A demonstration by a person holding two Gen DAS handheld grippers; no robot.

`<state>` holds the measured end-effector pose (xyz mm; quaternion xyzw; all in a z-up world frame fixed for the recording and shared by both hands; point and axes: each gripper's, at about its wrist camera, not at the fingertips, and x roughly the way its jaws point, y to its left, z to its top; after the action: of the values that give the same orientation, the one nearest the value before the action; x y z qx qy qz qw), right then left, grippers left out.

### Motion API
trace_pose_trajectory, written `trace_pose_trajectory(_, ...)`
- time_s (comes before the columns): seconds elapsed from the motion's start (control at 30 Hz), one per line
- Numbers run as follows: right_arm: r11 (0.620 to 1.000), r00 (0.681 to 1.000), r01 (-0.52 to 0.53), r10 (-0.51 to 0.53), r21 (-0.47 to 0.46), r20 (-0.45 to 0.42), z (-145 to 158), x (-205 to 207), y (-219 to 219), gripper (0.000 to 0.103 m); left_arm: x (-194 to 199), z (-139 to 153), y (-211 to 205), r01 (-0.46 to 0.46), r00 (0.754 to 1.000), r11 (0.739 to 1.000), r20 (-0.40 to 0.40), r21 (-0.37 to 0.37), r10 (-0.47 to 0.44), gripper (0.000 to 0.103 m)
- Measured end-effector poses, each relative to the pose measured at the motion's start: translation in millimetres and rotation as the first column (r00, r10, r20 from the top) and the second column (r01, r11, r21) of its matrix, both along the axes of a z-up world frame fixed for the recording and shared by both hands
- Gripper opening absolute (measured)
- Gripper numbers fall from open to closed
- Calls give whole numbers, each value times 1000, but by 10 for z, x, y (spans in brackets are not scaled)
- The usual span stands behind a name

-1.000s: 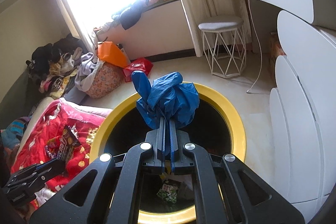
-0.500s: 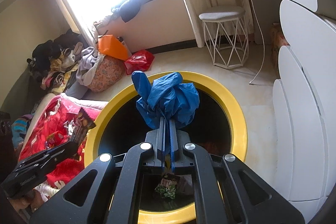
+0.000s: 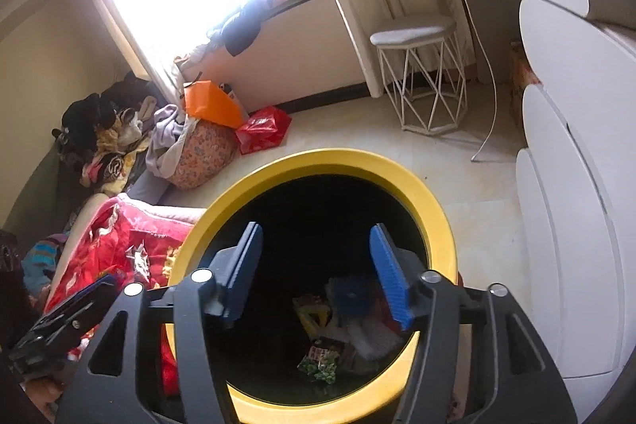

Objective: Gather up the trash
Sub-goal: 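Open both grippers to drop the candy wrapper and blue bag into the bin, then move both open grippers back toward the remaining wrappers on the bedspread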

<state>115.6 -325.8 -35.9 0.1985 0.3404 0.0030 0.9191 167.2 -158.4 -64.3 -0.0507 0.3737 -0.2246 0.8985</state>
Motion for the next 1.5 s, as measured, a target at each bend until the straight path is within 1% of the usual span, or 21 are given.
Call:
trace_pose_trajectory(0.17,999,999,5,-3,-45,45,98,-61,112,73,-76,87,95,-30,999,1000,28,6,30,92)
trace_pose_trajectory(0.3,998,997,6,-1,-69,73,162,-104,177,77,-144,141,185,-51,998,999,46,9,51,92)
trace_pose_trajectory(0.87,994,990,-41,54,-97,129,374,-177,449,78,-351,310,580,-143,984,989,100,-26,145,92)
trace_pose_trajectory(1.5,984,973,-134,153,-117,175,544,-229,827,79,-477,459,975,-252,956,966,146,-51,256,92)
